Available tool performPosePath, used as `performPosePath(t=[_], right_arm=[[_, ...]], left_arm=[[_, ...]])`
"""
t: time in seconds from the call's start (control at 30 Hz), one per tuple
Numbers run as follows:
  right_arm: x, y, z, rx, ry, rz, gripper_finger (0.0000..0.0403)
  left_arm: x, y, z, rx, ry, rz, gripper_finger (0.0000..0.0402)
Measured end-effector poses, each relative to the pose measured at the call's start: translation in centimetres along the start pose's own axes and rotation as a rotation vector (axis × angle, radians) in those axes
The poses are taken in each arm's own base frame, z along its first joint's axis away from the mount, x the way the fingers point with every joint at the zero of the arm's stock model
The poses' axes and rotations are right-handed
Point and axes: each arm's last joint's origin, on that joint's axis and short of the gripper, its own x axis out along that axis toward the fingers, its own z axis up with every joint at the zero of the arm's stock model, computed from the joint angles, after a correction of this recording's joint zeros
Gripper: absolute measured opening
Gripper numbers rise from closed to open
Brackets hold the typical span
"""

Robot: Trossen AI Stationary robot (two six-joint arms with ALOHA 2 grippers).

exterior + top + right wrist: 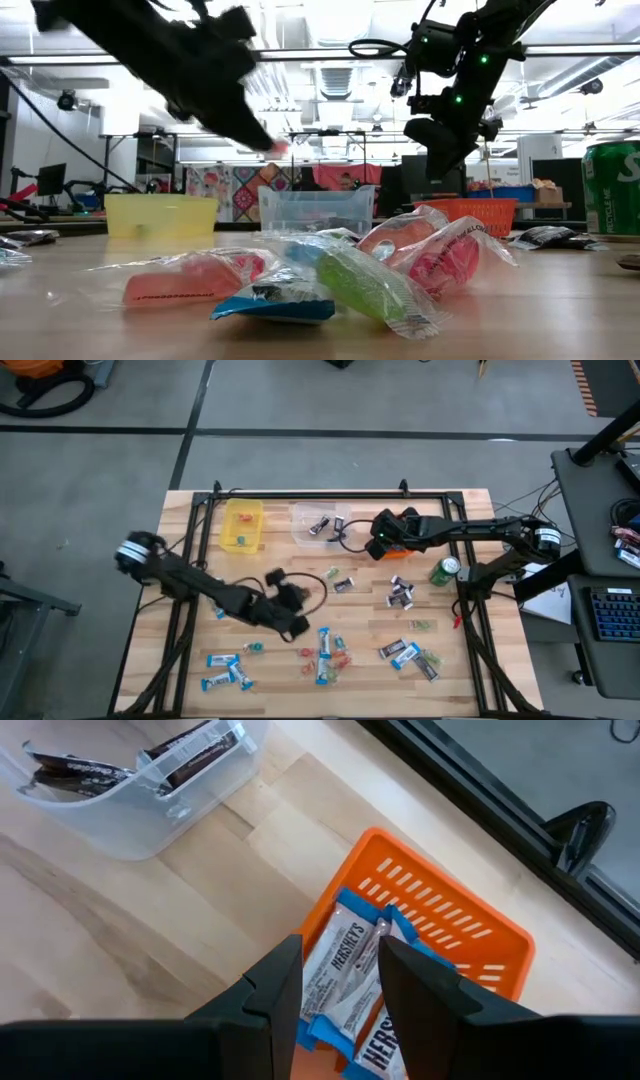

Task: Organize candy in baskets
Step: Put the orange gummy into the yellow bin, then put the brown chocolate bar into the transparent bin

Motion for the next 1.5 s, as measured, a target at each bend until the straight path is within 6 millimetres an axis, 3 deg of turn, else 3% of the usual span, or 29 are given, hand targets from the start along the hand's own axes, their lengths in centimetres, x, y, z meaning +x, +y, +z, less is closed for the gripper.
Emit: performPosePath(t=[0.17, 0.33, 0.7, 1.0, 1.3, 1.5], right_arm=[[0.0, 0.1, -0.1, -0.002, 0.007, 0.022, 0.0125], [0.0, 0.2, -0.1, -0.003, 0.010, 0.028, 0.0125], [-0.1, 0.2, -0.1, -0.005, 0.017, 0.051, 0.0125], [-2.6, -0.4, 1.3, -0.040, 0.077, 0.071, 0.0125], [-4.7, 0.2, 1.7, -0.118, 0.243, 0.337, 0.0125], [-6.3, 1.2, 1.1, -0.182, 0.315, 0.380, 0.0125]], left_arm=[[-3.2, 4.6, 0.9, 0.037, 0.077, 0.151, 0.0039], [-4.7, 9.6, 0.3, -0.023, 0.208, 0.317, 0.0039], [-2.5, 17.5, -3.1, -0.205, 0.467, 0.532, 0.0039], [-1.1, 18.9, -2.9, -0.115, 0.548, 0.466, 0.0047], [-1.0, 18.8, -2.8, -0.067, 0.567, 0.399, 0.0121], [-1.0, 18.8, -2.8, -0.064, 0.570, 0.393, 0.0163]])
